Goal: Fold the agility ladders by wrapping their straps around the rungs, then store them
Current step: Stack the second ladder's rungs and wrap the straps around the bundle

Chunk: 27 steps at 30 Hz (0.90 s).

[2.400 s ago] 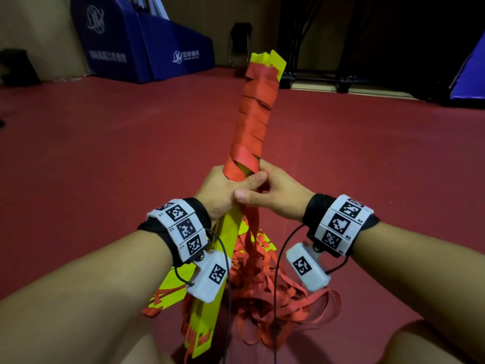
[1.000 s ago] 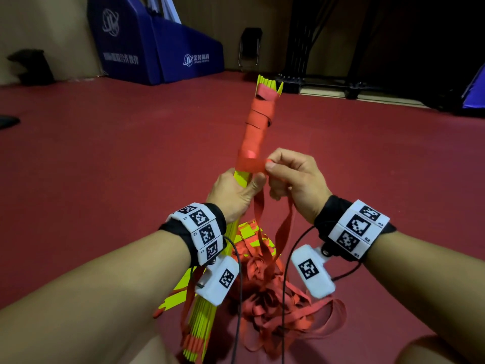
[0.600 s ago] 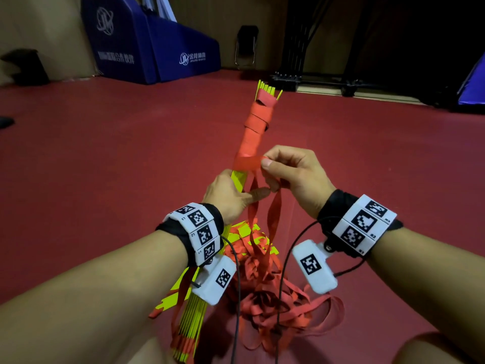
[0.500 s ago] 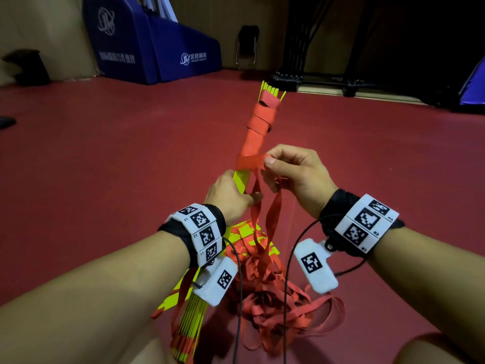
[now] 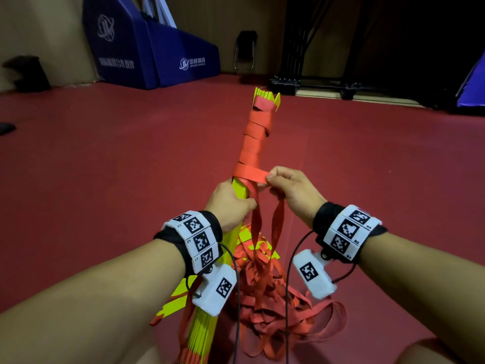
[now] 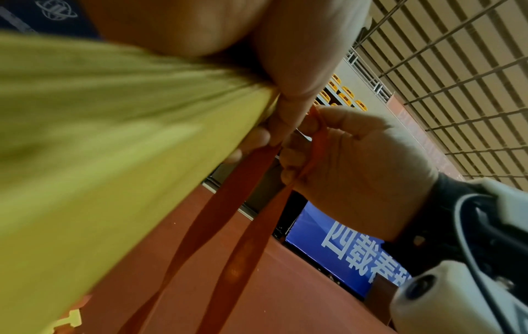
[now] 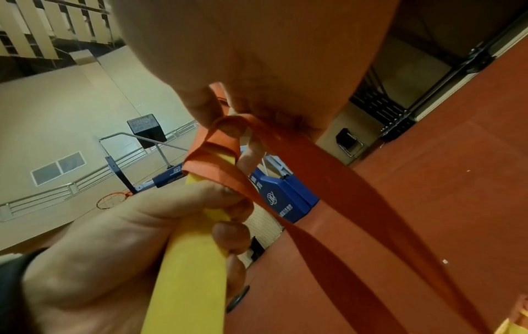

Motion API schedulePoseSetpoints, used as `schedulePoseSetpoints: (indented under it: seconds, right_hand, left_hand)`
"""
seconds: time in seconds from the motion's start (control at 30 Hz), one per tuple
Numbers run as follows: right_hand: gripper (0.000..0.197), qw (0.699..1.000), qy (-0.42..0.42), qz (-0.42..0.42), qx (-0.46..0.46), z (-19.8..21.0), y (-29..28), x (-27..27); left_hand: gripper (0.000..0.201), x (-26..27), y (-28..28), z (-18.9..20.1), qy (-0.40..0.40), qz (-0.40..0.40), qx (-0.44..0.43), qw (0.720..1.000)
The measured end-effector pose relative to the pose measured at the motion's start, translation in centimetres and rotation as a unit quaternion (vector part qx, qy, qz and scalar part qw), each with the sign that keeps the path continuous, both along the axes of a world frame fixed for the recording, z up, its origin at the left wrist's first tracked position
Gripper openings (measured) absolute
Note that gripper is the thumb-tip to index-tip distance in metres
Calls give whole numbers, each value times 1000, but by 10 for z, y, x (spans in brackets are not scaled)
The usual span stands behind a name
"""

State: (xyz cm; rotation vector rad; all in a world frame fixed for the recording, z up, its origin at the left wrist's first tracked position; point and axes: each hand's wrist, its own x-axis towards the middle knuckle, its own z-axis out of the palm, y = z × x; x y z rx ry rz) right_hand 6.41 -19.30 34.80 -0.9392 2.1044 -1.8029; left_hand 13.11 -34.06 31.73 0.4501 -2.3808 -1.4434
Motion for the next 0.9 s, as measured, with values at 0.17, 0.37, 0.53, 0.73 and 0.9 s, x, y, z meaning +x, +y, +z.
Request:
schedulePoseSetpoints:
  seconds: [0.17, 0.37, 0.53, 0.73, 0.9]
  right_hand:
    - [17, 1000, 1, 21, -7, -5, 0, -4]
    - [27, 998, -26, 62, 12, -4, 3, 4]
    - [16, 999, 26, 27, 10, -4, 5, 2]
    - [25, 985, 120, 53, 116, -1, 10, -1]
    - [24, 987, 105, 76, 92, -1, 12, -1]
  left_hand:
    - [10, 1, 2, 2, 9, -13, 57, 998]
    - [11, 4, 4, 5, 19, -1, 120, 993]
    - [8, 7, 6, 9, 19, -10, 133, 991]
    - [22, 8, 6, 13, 33, -11, 165, 986]
    - [45, 12, 13, 18, 55, -39, 224, 972]
